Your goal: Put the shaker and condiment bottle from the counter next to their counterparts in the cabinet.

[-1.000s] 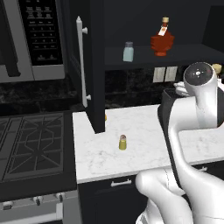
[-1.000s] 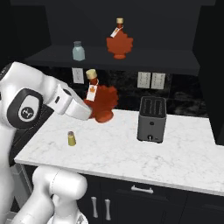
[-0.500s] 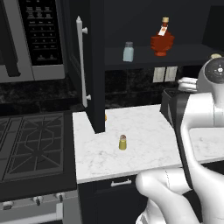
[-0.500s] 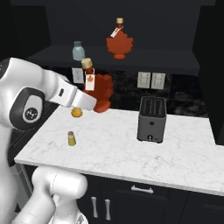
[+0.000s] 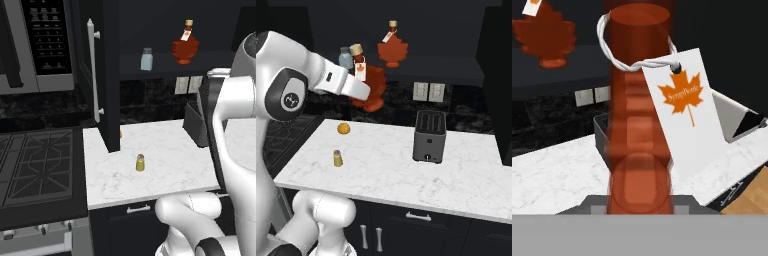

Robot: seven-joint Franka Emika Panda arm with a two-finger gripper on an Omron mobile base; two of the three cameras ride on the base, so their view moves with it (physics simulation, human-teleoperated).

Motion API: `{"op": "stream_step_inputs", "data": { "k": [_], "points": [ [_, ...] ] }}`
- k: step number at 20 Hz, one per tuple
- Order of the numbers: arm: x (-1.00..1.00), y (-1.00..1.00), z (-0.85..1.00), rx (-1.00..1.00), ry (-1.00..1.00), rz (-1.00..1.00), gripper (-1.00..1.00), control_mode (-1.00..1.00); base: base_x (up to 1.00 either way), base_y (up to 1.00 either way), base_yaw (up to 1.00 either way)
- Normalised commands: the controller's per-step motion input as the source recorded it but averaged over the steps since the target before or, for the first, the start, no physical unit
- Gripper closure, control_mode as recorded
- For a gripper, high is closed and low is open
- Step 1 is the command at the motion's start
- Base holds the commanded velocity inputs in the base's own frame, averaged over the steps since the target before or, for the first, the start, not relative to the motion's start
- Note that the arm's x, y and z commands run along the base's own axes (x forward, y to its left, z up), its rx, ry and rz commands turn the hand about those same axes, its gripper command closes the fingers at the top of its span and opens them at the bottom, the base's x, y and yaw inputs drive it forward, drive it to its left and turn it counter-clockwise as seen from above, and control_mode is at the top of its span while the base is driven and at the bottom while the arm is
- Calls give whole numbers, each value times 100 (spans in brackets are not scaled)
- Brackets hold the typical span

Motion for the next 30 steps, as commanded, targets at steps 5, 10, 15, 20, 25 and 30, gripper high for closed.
{"op": "stream_step_inputs", "data": {
  "k": [5, 10, 15, 20, 25, 30],
  "points": [
    [35, -3, 56, 0, 16, 2, 100, -100, 0, 0, 0],
    [47, -25, 21, 0, 4, 21, 100, -100, 0, 0, 0],
    [49, -12, -7, 0, 2, 23, 100, -100, 0, 0, 0],
    [65, -1, -9, 2, 0, 2, 100, -100, 0, 0, 0],
    [50, -14, -1, 1, -2, 0, 100, -100, 0, 0, 0],
    [34, -7, -9, 0, -10, 0, 100, -100, 0, 0, 0]
  ]
}}
